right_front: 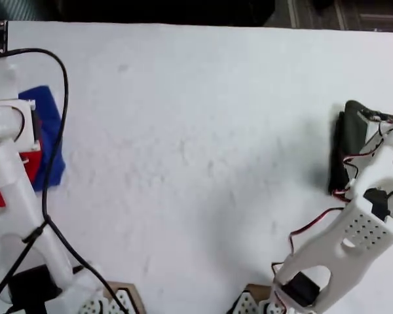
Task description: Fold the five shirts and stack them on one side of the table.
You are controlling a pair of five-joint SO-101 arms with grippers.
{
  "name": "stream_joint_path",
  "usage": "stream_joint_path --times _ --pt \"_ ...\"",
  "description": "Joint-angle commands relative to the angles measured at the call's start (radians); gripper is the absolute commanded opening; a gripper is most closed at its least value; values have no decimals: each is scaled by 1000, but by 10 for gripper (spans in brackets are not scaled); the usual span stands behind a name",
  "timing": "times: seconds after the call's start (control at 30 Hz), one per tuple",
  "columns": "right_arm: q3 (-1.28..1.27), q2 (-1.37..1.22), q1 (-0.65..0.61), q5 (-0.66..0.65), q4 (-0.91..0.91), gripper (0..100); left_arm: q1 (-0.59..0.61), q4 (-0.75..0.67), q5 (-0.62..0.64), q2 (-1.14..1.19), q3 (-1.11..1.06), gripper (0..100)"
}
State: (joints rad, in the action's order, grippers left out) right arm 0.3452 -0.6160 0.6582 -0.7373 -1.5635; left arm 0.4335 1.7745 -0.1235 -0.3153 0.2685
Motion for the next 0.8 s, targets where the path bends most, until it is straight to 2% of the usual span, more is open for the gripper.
stream_joint_path --times 0.0,0.17,0.3,0.4,0.5,0.67,0.77 --pt "74 127 -8 -2 -84 17 7 6 2 -39 12 23" --pt "104 306 -21 2 -151 17 7 11 -38 -81 6 26" --pt "52 479 -25 0 -151 17 22 11 -301 -133 -8 27" --pt "-31 601 -38 -3 -151 17 119 12 -420 -147 -78 35" --pt "-150 711 -47 -3 -151 17 272 12 -569 -156 -175 99" --pt "-353 846 -47 -3 -150 17 499 9 -879 -150 -336 164" --pt "-446 900 -47 -3 -150 17 585 -2 -1049 -148 -445 186"
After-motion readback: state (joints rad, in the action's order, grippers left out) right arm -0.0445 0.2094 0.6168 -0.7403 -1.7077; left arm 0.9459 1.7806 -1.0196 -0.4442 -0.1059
